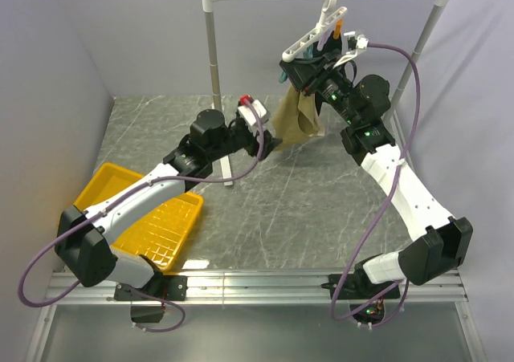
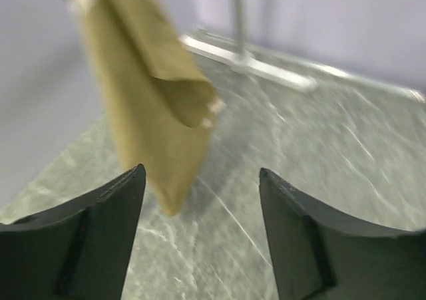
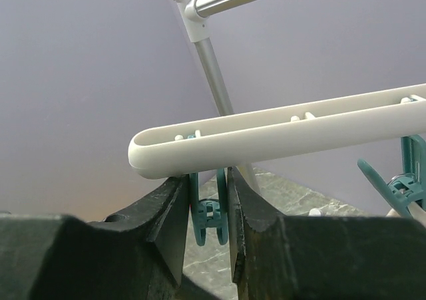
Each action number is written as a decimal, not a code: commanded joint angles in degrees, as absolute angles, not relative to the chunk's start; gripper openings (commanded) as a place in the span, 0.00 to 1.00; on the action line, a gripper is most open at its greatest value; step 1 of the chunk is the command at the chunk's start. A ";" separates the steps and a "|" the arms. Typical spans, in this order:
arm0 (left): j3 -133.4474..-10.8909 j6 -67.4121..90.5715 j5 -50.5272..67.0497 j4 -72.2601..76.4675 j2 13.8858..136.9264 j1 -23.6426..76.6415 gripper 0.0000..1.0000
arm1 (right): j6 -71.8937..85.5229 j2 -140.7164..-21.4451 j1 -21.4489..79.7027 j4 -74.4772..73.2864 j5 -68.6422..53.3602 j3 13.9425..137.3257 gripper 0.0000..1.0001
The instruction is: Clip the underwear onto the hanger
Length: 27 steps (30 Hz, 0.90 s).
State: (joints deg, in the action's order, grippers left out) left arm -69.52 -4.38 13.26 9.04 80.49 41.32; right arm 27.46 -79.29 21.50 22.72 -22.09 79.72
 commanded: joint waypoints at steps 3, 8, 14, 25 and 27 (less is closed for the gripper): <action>-68.64 -16.58 26.99 0.19 81.55 43.41 0.77 | 27.60 -77.69 21.88 22.15 -21.36 83.76 0.00; -72.33 -26.96 21.80 -3.60 88.32 46.76 0.78 | 26.72 -77.52 22.41 20.22 -20.57 84.55 0.00; -75.76 -34.96 16.44 -1.85 94.91 48.69 0.78 | 25.49 -77.43 22.67 18.81 -19.87 84.99 0.00; -76.03 -52.28 14.85 10.09 103.00 50.54 0.76 | 24.79 -77.34 22.59 17.84 -19.86 85.25 0.00; -74.63 -57.11 16.52 12.38 103.44 50.97 0.77 | 24.70 -77.52 22.59 17.40 -19.78 85.34 0.00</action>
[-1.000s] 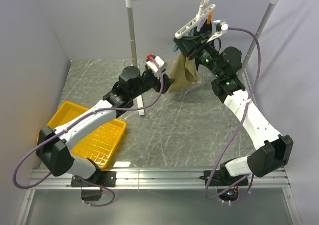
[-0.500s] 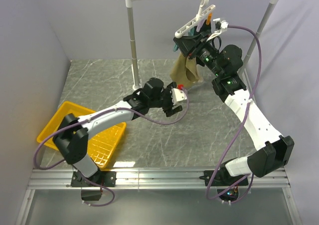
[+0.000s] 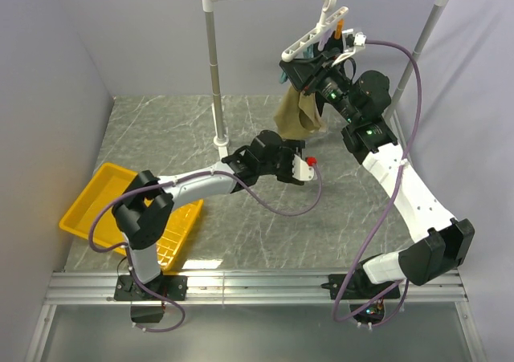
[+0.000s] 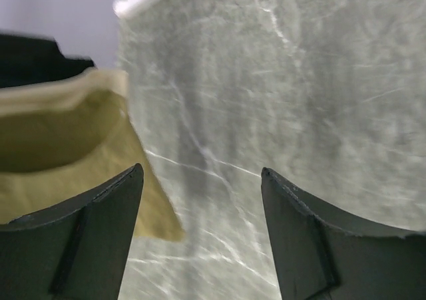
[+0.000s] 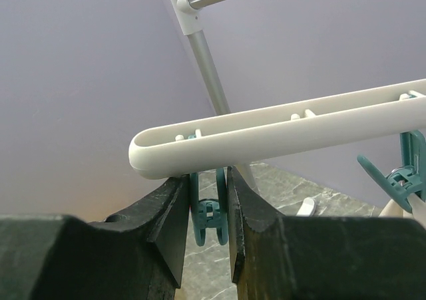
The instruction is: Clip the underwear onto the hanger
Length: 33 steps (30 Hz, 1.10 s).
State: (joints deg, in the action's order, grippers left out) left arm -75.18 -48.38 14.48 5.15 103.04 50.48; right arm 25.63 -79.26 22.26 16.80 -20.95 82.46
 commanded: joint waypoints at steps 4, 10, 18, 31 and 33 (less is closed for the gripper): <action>-71.55 -63.45 15.13 19.58 105.37 54.30 0.77 | 24.52 -77.34 22.76 16.96 -18.99 85.69 0.00; -69.52 -72.05 0.63 41.17 115.02 59.50 0.79 | 24.35 -77.17 22.76 16.35 -18.81 85.69 0.00; -73.56 -78.04 -7.29 54.83 124.36 59.77 0.88 | 23.73 -76.38 22.76 16.52 -18.72 84.99 0.00; -80.94 -84.28 -9.23 62.05 132.27 59.68 0.93 | 24.17 -76.20 22.68 16.70 -18.63 84.55 0.00; -83.31 -84.81 -9.67 62.23 133.85 59.77 0.94 | 24.00 -76.20 22.76 16.70 -18.63 84.38 0.00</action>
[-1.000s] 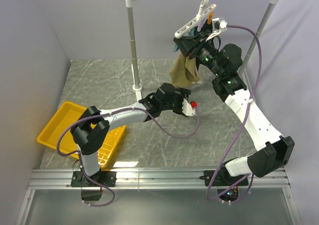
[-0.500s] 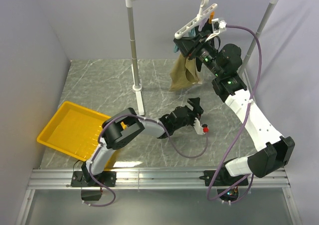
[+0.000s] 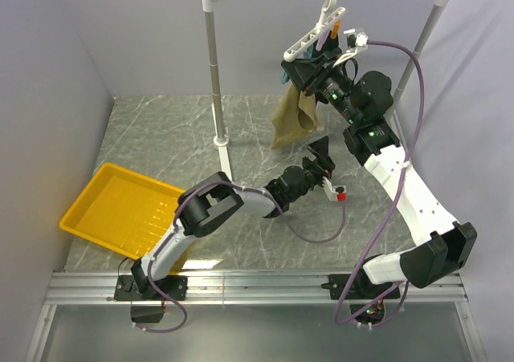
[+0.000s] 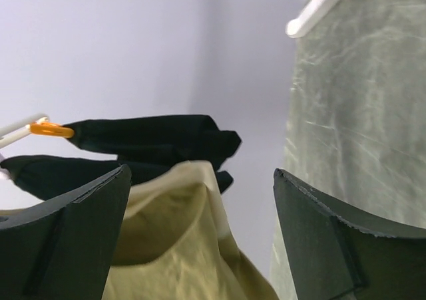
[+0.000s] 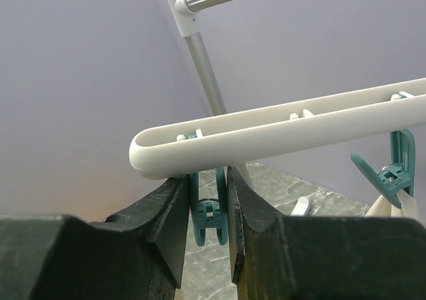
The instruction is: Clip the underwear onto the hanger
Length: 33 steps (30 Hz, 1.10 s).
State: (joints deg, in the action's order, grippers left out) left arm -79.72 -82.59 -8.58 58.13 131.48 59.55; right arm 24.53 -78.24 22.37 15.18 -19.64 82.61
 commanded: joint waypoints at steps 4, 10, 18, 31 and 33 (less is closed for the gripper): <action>-88.40 -86.74 -10.81 59.78 136.14 59.42 0.95 | 23.91 -76.11 22.76 16.52 -18.72 84.29 0.00; -94.04 -88.32 -13.18 56.60 139.22 58.10 0.96 | 23.47 -75.94 22.68 16.35 -18.63 84.46 0.00; -101.07 -87.53 -16.52 52.03 142.29 54.59 0.96 | 23.12 -76.02 22.68 16.35 -18.54 84.20 0.00; -94.40 -85.09 -13.19 54.58 137.38 52.91 0.61 | 22.94 -76.29 22.76 16.44 -18.11 84.11 0.00; -92.82 -83.59 -11.96 54.49 135.36 52.91 0.52 | 22.85 -76.29 22.76 16.35 -18.02 84.11 0.00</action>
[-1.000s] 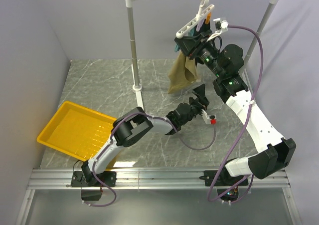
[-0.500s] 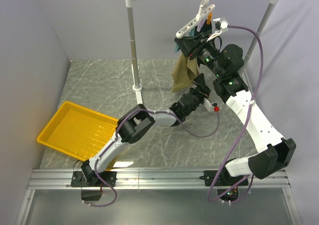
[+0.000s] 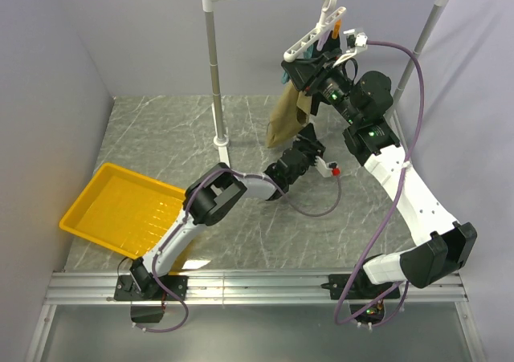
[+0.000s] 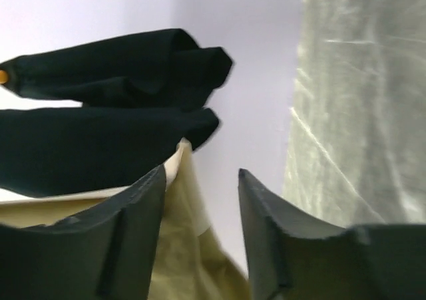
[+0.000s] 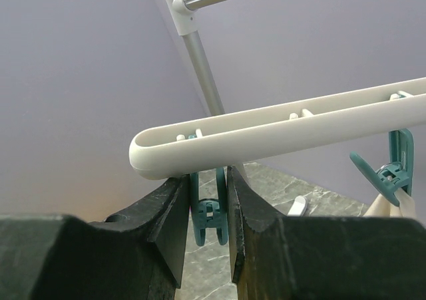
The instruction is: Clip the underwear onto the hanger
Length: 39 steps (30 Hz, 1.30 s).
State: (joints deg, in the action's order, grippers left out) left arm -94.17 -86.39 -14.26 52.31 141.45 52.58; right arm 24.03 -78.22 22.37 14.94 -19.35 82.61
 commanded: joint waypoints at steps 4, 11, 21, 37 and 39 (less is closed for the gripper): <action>-84.23 -81.57 -7.48 56.60 129.74 53.44 0.40 | 23.03 -76.46 22.68 16.52 -18.11 84.02 0.00; -74.18 -72.87 -1.58 52.74 117.78 54.14 0.16 | 22.59 -76.55 22.76 16.52 -18.02 84.11 0.00; -67.24 -65.22 8.16 42.81 107.67 52.21 0.56 | 22.50 -76.55 22.85 16.26 -18.02 84.64 0.00; -89.20 -68.55 0.18 22.69 122.95 51.24 0.71 | 22.32 -76.90 22.76 15.65 -18.11 85.08 0.00; -89.39 -68.64 -1.84 21.80 123.14 50.89 0.70 | 22.06 -76.73 22.76 15.56 -18.02 85.08 0.00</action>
State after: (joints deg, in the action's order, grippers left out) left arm -87.09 -67.33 2.22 25.69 122.15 51.62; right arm 23.03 -78.22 22.52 14.68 -19.07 82.61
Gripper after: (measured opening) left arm 0.707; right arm 0.317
